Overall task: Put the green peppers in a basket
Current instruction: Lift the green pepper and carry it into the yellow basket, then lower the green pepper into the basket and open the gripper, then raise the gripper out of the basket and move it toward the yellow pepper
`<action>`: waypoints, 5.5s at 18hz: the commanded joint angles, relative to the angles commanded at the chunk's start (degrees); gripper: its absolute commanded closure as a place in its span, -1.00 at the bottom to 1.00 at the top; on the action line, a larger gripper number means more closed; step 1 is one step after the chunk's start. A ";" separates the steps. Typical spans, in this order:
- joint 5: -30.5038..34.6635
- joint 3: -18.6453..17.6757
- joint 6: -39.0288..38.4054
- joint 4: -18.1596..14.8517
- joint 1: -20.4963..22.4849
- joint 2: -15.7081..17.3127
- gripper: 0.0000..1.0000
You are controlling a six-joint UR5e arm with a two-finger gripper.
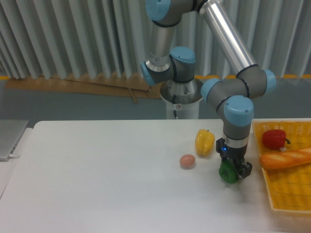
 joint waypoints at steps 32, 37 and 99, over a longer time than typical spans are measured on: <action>-1.84 12.47 26.37 -1.76 12.56 -3.94 -0.20; -1.84 13.62 26.89 1.40 14.15 -7.37 -0.20; -2.99 9.14 14.69 -20.74 -2.98 7.03 -1.00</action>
